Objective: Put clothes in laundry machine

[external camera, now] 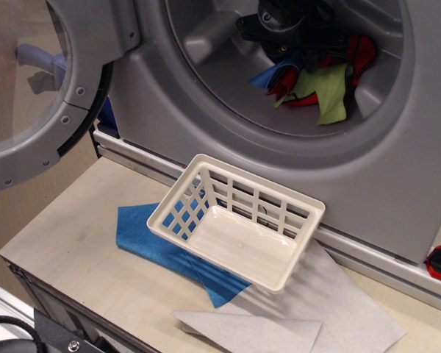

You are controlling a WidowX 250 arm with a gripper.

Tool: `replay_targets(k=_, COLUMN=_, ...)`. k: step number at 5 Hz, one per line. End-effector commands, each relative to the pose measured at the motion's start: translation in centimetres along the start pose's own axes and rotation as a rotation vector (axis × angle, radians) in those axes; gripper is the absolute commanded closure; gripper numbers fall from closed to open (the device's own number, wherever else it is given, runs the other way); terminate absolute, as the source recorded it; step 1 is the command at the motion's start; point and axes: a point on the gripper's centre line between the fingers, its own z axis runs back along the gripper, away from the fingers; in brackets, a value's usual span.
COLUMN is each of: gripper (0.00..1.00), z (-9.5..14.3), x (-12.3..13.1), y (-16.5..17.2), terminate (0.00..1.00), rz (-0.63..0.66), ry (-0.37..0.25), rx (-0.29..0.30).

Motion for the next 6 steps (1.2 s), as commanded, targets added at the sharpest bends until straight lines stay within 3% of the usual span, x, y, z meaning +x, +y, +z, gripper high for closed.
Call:
replay_targets(k=1, gripper=0.00, z=4.5, x=-0.5, y=-0.5, terminate=0.00, rz=-0.010, ry=-0.007, rx=-0.089)
replay_targets(k=2, gripper=0.00, z=7.6, x=-1.9, y=-0.6, terminate=0.00, rz=-0.026, ry=0.001, rx=-0.147)
replay_targets(k=4, gripper=0.00, z=13.1, x=-2.6, y=-1.8, terminate=0.00, rz=0.029, ry=0.145, rx=-0.181)
replay_targets(k=5, gripper=0.00, z=13.1, x=-2.6, y=-1.8, terminate=0.00, rz=0.029, ry=0.145, rx=-0.181)
replay_targets(k=6, gripper=0.00, z=13.1, x=-2.6, y=-1.8, terminate=1.00, rz=0.029, ry=0.145, rx=-0.181)
